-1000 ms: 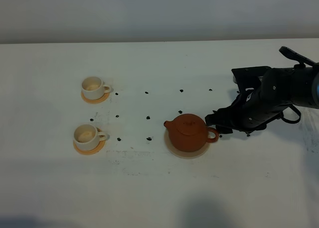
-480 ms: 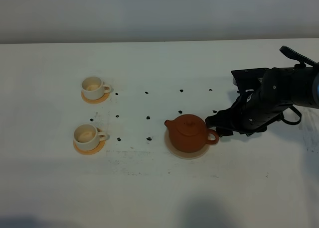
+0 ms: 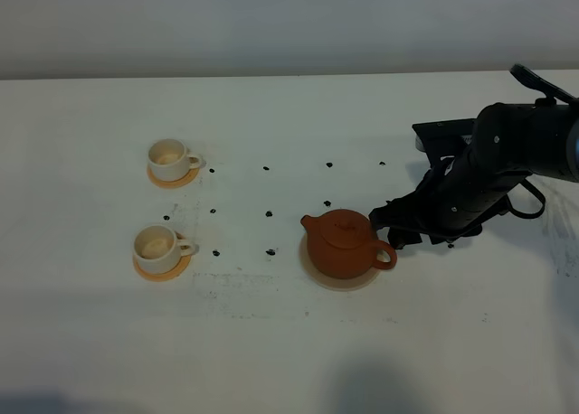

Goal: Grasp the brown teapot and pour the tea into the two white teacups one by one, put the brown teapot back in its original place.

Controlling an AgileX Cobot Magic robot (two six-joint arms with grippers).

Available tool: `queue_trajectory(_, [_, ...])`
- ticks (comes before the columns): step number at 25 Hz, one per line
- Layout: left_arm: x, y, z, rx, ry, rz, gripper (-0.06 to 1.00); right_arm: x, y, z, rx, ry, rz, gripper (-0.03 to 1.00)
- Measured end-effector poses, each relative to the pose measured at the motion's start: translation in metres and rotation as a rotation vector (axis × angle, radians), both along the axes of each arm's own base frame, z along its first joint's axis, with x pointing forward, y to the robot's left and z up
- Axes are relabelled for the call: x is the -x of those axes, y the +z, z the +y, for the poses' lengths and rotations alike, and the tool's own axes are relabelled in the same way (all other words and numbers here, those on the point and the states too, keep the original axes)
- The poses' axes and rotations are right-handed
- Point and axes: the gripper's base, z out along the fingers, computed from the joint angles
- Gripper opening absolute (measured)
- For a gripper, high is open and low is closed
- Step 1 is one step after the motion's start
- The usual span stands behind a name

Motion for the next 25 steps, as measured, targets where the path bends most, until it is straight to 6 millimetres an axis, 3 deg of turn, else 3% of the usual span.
queue_trajectory(25, [0.0,0.0,0.0,0.0,0.0,0.0,0.55,0.012,0.003,0.008,-0.076,0.096,0.115,0.51])
